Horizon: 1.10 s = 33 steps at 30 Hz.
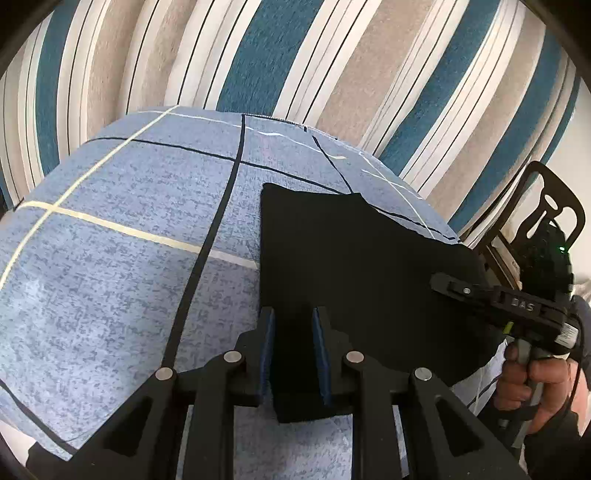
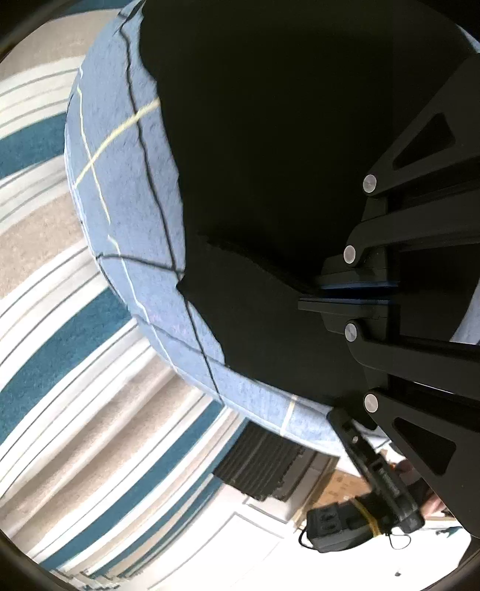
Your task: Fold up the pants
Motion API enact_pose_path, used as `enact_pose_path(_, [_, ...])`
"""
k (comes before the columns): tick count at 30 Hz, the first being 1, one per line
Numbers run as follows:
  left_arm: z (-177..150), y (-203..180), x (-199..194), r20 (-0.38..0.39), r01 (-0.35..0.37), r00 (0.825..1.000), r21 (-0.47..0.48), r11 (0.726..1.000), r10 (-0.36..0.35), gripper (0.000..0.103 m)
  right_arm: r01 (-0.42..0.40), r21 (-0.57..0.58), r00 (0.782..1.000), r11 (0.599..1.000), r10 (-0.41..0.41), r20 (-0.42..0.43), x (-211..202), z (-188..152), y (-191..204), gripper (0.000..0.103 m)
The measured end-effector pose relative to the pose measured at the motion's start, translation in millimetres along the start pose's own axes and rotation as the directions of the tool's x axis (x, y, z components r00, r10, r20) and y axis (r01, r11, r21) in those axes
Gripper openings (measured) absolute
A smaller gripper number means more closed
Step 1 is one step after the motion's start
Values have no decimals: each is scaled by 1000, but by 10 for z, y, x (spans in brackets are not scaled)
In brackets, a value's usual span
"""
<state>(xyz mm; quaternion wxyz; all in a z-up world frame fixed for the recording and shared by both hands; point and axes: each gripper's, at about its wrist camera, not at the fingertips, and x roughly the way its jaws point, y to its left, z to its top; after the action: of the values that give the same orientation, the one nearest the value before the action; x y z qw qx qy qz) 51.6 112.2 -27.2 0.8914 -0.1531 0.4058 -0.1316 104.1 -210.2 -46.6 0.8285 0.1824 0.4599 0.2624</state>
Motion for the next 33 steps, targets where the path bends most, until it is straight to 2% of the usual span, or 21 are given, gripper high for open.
enact_pose_path(2, [-16, -1, 15, -5, -2, 1000, 4, 1000, 2, 23, 20, 20, 999, 1000, -20, -33, 86, -42, -114, 3])
enact_pose_path(4, [-26, -1, 38, -15, -14, 1000, 2, 1000, 14, 23, -11, 63, 1000, 998, 12, -26, 70, -35, -179, 3])
enact_pose_path(5, [-25, -3, 39, -17, -20, 1000, 1, 1000, 20, 23, -1, 59, 1000, 998, 2, -24, 55, -22, -161, 4])
enact_pose_path(9, [-32, -25, -51, -6, -21, 1000, 5, 1000, 21, 23, 110, -27, 994, 994, -110, 1, -64, 27, 17, 8])
enact_pose_path(11, [-35, -46, -91, -1, -28, 1000, 13, 1000, 28, 23, 134, -55, 990, 989, -132, 40, -175, 21, 107, 8])
enact_pose_path(13, [-38, -80, -137, 7, -23, 1000, 18, 1000, 23, 23, 124, -74, 991, 990, -119, 67, -247, -16, 180, 8])
enact_pose_path(15, [-40, -142, -153, 10, -11, 1000, 27, 1000, 11, 23, 93, -109, 994, 990, -87, 60, -235, -57, 264, 8])
enact_pose_path(17, [-65, -220, -105, -2, 3, 1000, 49, 999, -3, 24, 91, -141, 996, 986, -89, 21, -121, -107, 289, 8])
enact_pose_path(19, [-105, -299, 0, -32, 1, 999, 72, 997, 1, 25, 123, -127, 990, 984, -131, -58, 73, -157, 191, 8])
enact_pose_path(21, [-151, -336, 111, -57, -8, 998, 89, 996, 13, 25, 100, -100, 994, 990, -103, -34, 31, -149, 155, 8])
enact_pose_path(22, [-164, -348, 127, -54, -19, 998, 97, 995, 24, 25, 111, -105, 993, 988, -115, -30, -4, -143, 169, 8])
enact_pose_path(24, [-165, -377, 112, -48, -29, 998, 108, 994, 35, 25, 135, -141, 990, 981, -139, -20, -71, -145, 223, 8])
enact_pose_path(27, [-152, -393, 84, -53, -31, 998, 102, 994, 36, 27, 109, -176, 994, 978, -112, -5, -201, -200, 317, 9])
enact_pose_path(29, [-146, -428, 42, -44, -39, 998, 115, 993, 44, 27, 76, -195, 997, 978, -80, -17, -233, -296, 363, 14])
enact_pose_path(32, [-161, -478, 31, -47, -24, 998, 124, 992, 30, 27, 92, -192, 993, 977, -105, -60, -124, -468, 263, 14])
enact_pose_path(33, [-181, -489, 58, -57, -24, 998, 127, 992, 31, 28, 72, -174, 996, 982, -81, -45, -123, -479, 227, 14])
